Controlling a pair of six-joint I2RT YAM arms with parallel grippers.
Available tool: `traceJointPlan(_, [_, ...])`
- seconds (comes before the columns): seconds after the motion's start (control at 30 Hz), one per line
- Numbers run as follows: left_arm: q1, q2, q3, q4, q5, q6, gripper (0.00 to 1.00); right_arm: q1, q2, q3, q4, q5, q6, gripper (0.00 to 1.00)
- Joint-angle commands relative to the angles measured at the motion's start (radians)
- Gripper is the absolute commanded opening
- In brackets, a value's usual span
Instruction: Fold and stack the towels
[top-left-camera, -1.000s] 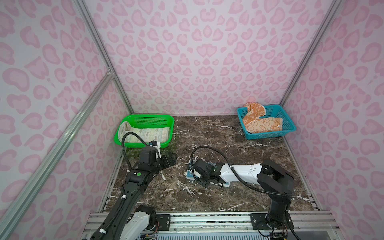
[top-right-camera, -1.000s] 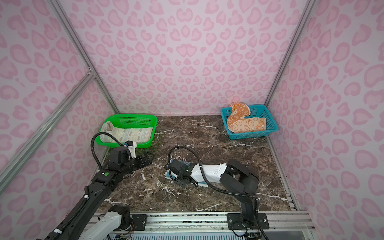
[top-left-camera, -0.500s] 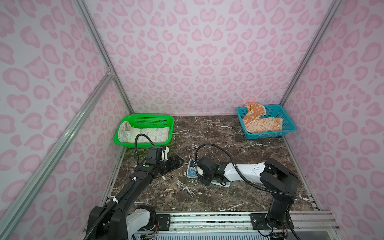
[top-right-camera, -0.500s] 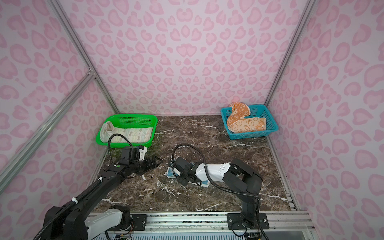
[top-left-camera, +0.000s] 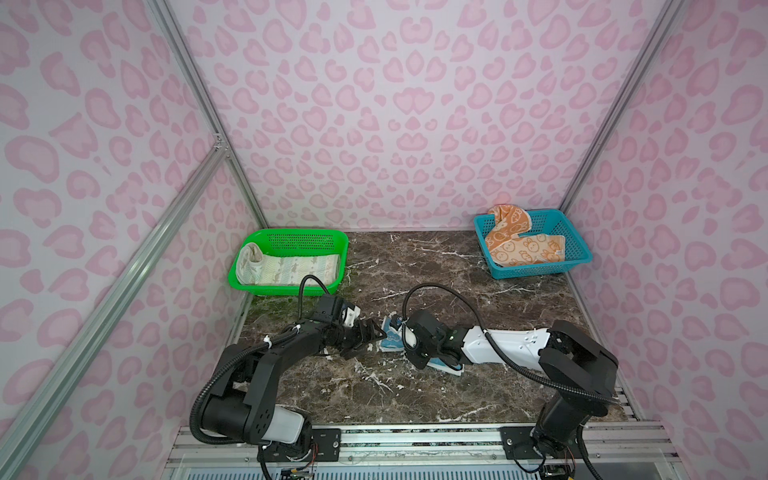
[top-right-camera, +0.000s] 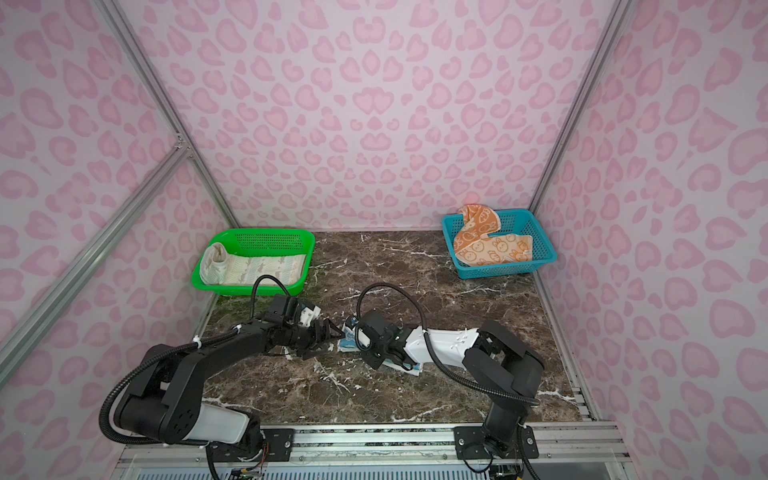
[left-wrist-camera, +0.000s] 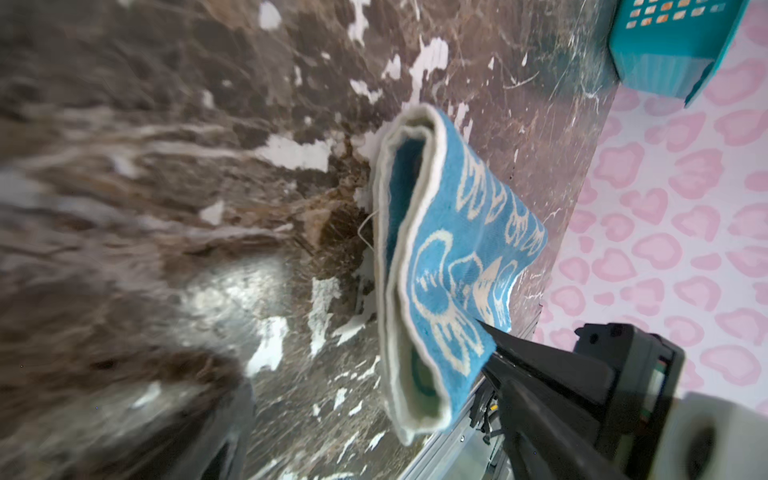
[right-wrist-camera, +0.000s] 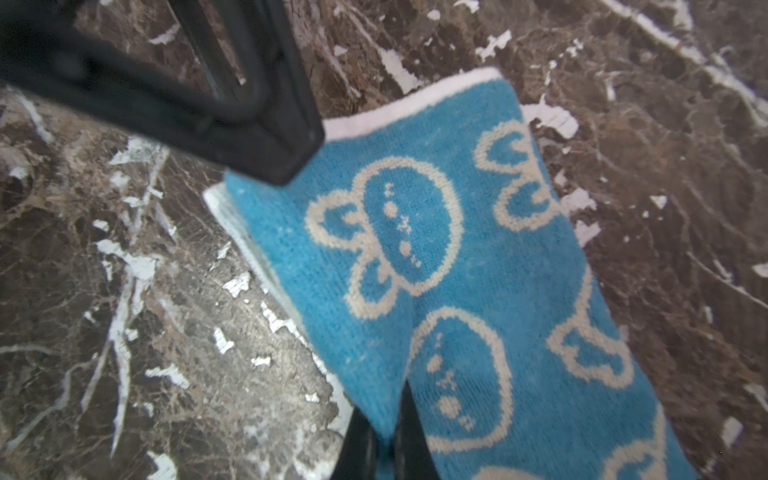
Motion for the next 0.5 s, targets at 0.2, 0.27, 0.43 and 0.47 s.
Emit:
traceJointPlan(0.2, [-0.052, 0.117, 0.045, 0.076, 0.039, -0.026, 0.81, -0.001, -0.020, -0.040, 0.084, -0.014, 0.009, 0.00])
traceJointPlan(0.27, [-0.056, 0.144, 0.048, 0.096, 0.052, -0.032, 0.77, -0.002, -0.021, -0.047, 0.092, -0.020, 0.006, 0.00])
traceJointPlan(0.43, [-0.060, 0.188, 0.074, 0.104, 0.057, -0.031, 0.75, 0.009, -0.026, -0.059, 0.111, -0.021, -0.005, 0.00])
traceJointPlan(0.47, [-0.061, 0.196, 0.078, 0.111, 0.058, -0.035, 0.74, 0.010, -0.025, -0.059, 0.110, -0.020, -0.006, 0.00])
